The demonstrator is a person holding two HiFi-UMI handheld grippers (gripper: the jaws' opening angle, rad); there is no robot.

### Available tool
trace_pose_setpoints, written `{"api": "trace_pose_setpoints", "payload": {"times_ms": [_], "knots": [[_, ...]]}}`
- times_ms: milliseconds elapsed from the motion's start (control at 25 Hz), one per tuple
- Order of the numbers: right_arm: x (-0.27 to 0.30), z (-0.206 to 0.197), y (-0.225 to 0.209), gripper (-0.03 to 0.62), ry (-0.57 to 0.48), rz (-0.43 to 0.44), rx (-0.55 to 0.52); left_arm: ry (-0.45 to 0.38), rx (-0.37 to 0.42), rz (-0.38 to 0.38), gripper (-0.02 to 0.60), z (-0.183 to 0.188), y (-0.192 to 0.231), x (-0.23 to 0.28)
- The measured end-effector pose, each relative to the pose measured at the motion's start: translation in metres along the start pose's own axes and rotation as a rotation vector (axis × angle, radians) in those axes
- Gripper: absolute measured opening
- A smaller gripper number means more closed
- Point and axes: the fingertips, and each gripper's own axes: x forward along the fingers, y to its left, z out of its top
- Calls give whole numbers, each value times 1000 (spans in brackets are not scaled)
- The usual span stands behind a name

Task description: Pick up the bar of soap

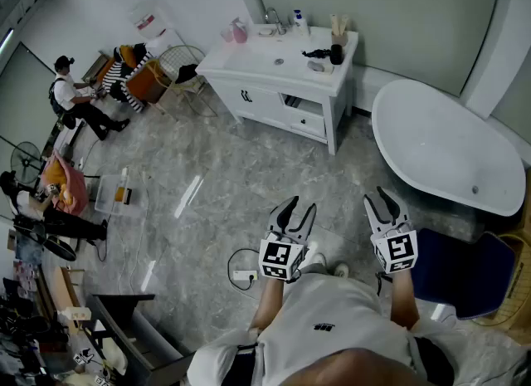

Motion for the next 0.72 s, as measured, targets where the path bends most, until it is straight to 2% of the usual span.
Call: {"api": "trace_pose_setpoints", "payload": {"times_ms": [280, 480, 720], "knots": [[-4, -4, -4, 145, -4, 18, 9, 0, -12, 15, 189, -2, -13, 3], [6, -7, -2, 149, 2, 41, 12, 9, -25, 35, 183, -5, -7, 10], [23, -6, -5, 149, 10, 51, 3, -6, -4, 22, 178, -1, 1, 26]]}}
